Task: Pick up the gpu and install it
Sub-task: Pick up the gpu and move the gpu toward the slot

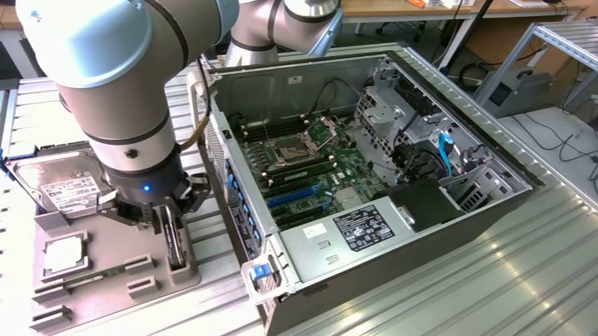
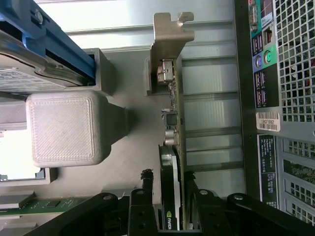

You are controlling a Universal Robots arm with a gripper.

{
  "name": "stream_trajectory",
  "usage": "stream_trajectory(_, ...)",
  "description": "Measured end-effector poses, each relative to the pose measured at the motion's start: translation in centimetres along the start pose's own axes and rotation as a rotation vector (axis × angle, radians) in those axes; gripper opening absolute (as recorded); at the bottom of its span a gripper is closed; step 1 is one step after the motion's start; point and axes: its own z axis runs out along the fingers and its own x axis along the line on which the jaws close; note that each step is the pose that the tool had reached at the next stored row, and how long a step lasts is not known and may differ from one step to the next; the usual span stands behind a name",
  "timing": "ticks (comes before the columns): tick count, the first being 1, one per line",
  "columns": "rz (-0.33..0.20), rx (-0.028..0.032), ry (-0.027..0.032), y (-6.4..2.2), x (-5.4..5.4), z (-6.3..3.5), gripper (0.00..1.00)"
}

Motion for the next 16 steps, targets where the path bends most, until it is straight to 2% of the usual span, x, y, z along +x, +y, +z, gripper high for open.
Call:
stream_trajectory(14,0.0,0.0,0.0,0.01,-0.13,0.0,0.37)
stream_trajectory(15,0.0,0.0001,0.0,0.01,-0.13,0.0,0.35)
stream_trajectory(16,0.0,0.0001,0.0001,0.01,-0.13,0.0,0.29)
